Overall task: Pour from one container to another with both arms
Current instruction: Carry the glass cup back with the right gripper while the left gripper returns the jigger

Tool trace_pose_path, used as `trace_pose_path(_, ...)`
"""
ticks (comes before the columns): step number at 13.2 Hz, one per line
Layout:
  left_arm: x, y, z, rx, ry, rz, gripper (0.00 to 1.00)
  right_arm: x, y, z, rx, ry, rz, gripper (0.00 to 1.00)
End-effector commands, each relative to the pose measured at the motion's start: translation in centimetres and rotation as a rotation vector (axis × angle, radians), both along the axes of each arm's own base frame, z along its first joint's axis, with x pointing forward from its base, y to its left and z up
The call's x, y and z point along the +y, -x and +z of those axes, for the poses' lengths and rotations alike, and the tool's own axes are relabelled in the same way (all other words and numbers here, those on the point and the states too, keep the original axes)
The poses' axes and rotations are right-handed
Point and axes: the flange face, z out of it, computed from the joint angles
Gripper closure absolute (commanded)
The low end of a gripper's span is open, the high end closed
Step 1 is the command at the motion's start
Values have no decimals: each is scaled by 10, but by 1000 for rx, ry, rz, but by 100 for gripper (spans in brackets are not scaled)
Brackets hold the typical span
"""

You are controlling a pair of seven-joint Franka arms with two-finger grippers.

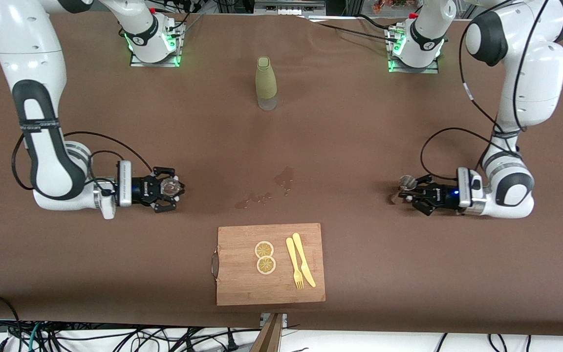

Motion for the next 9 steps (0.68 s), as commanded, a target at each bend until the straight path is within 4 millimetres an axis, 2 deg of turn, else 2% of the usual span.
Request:
trace_pose_path(1, 31, 23, -15, -59, 51, 2, 100, -35, 30, -37, -4, -111, -24, 98)
trace_pose_path(3, 57, 44, -30, -19, 56, 7, 100, -63, 48, -80, 13, -156, -53, 98)
trace_pose_path(4, 68, 54, -36, 8, 49, 24, 100, -71, 54, -90, 19, -175, -61, 98)
trace_pose_path(7, 79, 70, -47, 39, 53, 40, 100, -91, 67, -115, 13, -185, -82, 98)
trace_pose_path(9, 83, 80, -51, 50, 53, 20, 100, -96, 77, -139, 16, -194, -92, 97)
